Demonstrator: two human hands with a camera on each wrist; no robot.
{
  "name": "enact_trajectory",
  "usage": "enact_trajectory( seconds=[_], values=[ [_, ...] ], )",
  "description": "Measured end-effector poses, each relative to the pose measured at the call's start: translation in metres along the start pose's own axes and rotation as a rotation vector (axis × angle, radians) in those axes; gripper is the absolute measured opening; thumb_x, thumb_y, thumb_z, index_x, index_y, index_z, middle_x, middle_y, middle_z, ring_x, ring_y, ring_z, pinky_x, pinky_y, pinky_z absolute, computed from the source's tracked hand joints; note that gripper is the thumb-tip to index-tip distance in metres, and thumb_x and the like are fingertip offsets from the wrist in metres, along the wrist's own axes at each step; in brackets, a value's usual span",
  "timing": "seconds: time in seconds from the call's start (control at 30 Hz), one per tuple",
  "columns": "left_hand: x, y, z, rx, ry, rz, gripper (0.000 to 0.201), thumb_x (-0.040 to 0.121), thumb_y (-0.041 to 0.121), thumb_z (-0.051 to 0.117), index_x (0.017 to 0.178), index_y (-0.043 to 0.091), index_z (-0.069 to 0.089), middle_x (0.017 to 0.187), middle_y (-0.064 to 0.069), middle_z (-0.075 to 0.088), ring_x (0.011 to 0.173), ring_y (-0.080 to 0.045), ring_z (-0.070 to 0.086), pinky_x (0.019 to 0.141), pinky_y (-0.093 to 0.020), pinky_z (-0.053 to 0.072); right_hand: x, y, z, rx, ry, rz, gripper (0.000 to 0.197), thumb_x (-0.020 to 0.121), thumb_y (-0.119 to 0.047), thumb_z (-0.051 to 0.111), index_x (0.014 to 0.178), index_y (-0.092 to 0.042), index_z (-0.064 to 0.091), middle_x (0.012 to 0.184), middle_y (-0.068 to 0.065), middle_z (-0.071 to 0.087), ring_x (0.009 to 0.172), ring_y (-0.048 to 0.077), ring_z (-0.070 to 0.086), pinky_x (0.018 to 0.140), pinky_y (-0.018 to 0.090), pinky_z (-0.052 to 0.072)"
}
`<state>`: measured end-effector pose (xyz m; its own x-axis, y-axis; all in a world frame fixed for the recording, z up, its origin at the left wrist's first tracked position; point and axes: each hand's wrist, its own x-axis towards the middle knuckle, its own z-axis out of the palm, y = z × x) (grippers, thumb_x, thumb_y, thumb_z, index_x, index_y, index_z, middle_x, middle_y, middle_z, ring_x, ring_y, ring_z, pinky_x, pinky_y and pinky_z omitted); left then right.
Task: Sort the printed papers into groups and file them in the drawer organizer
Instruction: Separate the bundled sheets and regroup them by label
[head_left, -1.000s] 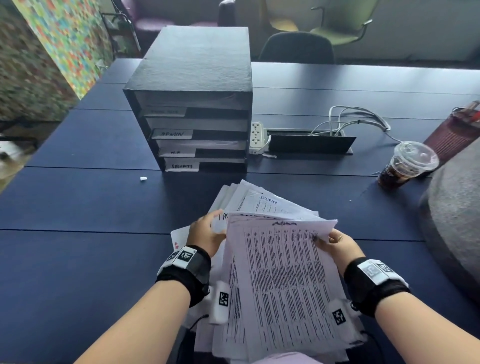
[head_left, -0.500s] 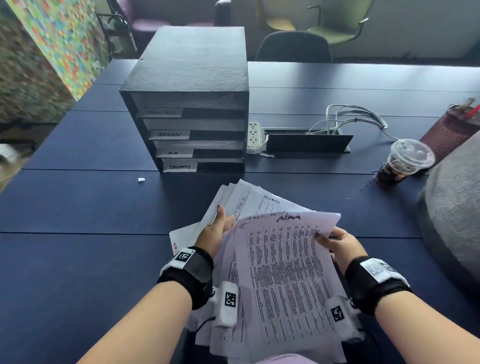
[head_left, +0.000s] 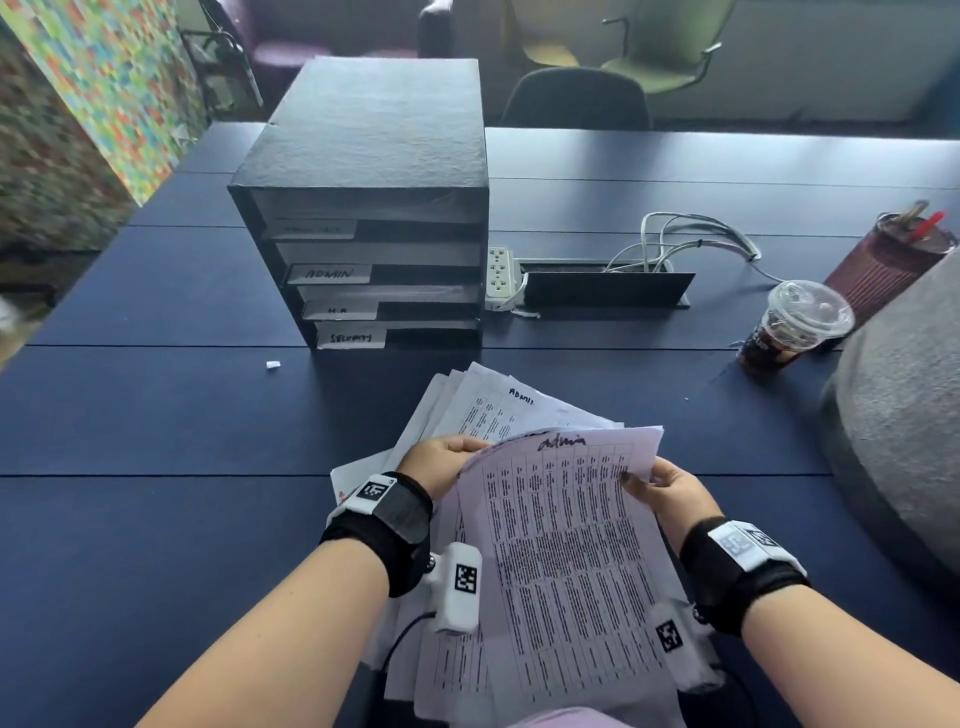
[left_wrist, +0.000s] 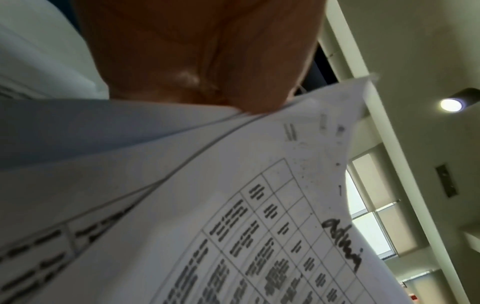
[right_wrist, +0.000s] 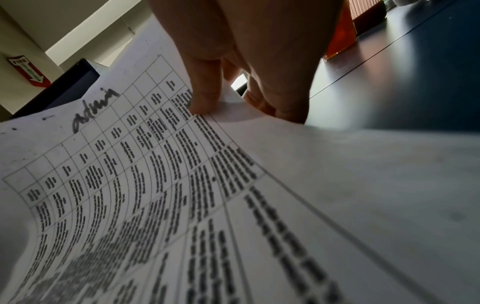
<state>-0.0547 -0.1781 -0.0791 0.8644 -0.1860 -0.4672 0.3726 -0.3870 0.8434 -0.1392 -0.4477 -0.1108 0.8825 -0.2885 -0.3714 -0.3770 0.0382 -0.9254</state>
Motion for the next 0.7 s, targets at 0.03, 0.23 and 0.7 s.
enact_trajectory(
  seconds=[0.03, 0.23, 0.7],
  values=[
    [0.001, 0.000, -0.002, 0.000, 0.040, 0.020, 0.005, 0.085, 0.018, 0.068, 0.087, 0.016, 0.072, 0.076, 0.008, 0.067, 0.069, -0.003, 0.061, 0.061, -0.012, 0.049, 0.001, 0.000, 0.000, 0.002, 0.001, 0.000, 0.017, 0.082, -0.004, 0.066, 0.095, -0.015, 0.071, 0.100, 0.014, 0.071, 0.094, 0.028, 0.064, 0.100, 0.052, 0.042],
    [0.001, -0.003, -0.007, -0.040, -0.098, 0.005, 0.025, 0.084, 0.023, 0.068, 0.109, 0.021, 0.067, 0.104, -0.001, 0.071, 0.091, -0.011, 0.067, 0.084, -0.029, 0.055, 0.006, 0.003, -0.002, -0.009, 0.019, 0.015, 0.019, 0.084, -0.003, 0.064, 0.095, -0.016, 0.070, 0.098, 0.015, 0.071, 0.093, 0.030, 0.064, 0.098, 0.054, 0.043],
    [0.006, -0.020, -0.010, 0.291, 0.252, 0.006, 0.025, 0.087, 0.007, 0.052, 0.096, 0.015, 0.074, 0.133, 0.000, 0.048, 0.130, -0.024, 0.036, 0.110, -0.026, 0.028, 0.009, 0.005, -0.004, -0.033, 0.118, 0.038, 0.010, 0.078, -0.014, 0.072, 0.074, -0.023, 0.075, 0.088, 0.011, 0.074, 0.085, 0.029, 0.065, 0.093, 0.055, 0.047]
  ],
)
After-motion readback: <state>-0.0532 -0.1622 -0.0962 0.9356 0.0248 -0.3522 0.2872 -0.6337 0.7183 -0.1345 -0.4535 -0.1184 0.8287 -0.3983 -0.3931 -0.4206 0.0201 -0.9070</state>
